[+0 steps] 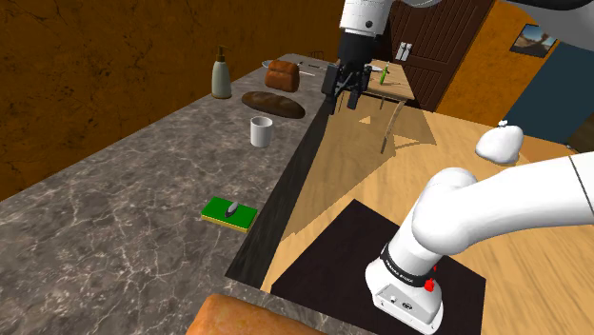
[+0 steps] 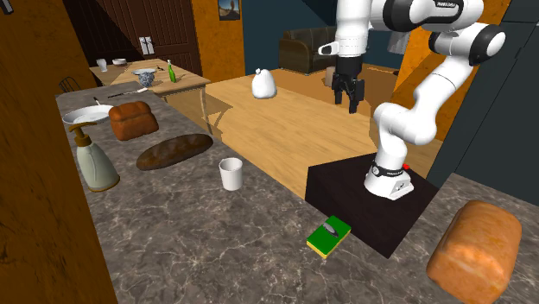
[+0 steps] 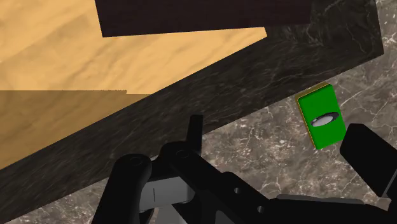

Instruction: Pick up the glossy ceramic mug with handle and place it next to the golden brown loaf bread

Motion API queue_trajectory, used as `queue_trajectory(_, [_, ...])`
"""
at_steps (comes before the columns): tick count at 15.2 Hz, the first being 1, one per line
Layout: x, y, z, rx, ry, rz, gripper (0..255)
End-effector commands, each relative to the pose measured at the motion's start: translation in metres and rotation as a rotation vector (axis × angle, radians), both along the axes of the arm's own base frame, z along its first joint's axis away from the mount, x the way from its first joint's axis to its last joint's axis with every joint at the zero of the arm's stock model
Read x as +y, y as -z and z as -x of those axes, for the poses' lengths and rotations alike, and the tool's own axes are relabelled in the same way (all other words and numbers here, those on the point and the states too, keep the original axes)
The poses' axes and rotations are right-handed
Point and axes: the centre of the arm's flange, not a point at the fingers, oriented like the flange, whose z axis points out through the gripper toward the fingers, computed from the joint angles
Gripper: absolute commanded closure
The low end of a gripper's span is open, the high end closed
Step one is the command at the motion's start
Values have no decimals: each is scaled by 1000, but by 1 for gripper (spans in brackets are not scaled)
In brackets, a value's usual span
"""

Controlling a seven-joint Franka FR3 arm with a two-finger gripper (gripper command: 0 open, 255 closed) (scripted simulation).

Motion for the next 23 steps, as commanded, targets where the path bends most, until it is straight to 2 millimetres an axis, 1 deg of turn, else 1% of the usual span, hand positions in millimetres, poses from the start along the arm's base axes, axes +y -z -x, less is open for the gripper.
queue_trajectory(1, [0,0,0,0,0,0,0])
queue_trajectory(12, [-12,74,-118,-29,48,42,0])
queue_trajectory(23, [-33,145,-238,-58,96,84,0])
